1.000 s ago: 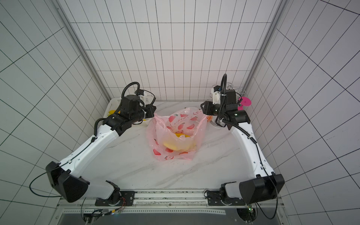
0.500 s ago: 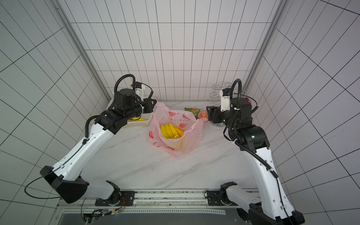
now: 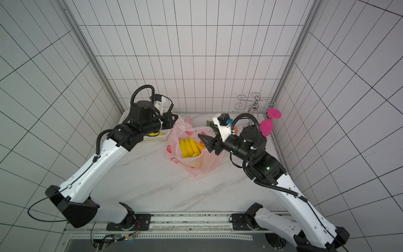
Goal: Place the banana into a plastic bag & tie a knot
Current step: Adjust the plastic bag at the center of the board.
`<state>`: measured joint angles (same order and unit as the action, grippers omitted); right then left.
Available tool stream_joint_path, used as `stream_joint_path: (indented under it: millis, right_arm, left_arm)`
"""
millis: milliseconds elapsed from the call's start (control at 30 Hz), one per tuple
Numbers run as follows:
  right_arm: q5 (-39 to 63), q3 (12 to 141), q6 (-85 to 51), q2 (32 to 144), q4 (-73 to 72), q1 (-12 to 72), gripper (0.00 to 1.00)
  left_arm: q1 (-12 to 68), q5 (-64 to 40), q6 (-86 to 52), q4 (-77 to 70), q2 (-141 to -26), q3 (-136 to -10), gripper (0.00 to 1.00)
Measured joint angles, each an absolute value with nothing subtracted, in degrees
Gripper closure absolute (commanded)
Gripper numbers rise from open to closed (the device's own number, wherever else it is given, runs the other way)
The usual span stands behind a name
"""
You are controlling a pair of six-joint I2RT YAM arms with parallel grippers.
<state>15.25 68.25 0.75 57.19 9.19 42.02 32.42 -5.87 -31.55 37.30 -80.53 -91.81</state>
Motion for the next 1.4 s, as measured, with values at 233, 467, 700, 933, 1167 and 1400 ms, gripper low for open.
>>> stream_joint_path:
  millis: [233,467,700,933,1167,1400]
  right_arm:
    - [10.20,64.99,2.63,67.05,-0.40,50.33,0.42]
    - [2.92,62.89,3.29,69.08,-9.63,51.05,0.47]
    - [1.69,62.87,3.44,71.81,-13.98,51.05,0.60]
    - [3.40,62.87,2.76,72.71,-14.66,51.05,0.72]
    - [5.15,62.87,1.87,74.19,-16.10,51.05,0.93]
    - [4.56,61.91,1.50,73.21,-16.16,51.05,1.00]
  left_arm:
    - [36.49,-4.73,-34.17,37.60,-79.66,-92.58,1.00]
    - [39.16,-3.20,-36.49,37.60,-78.37,-92.55,1.00]
    - [39.99,-2.85,-38.09,37.52,-77.65,-91.77,1.00]
    - [40.03,-2.66,-38.26,37.50,-77.65,-91.70,1.00]
    - [40.03,-2.70,-38.85,37.06,-77.47,-90.26,1.00]
    - [38.48,-4.01,-38.50,36.67,-75.94,-87.99,0.63]
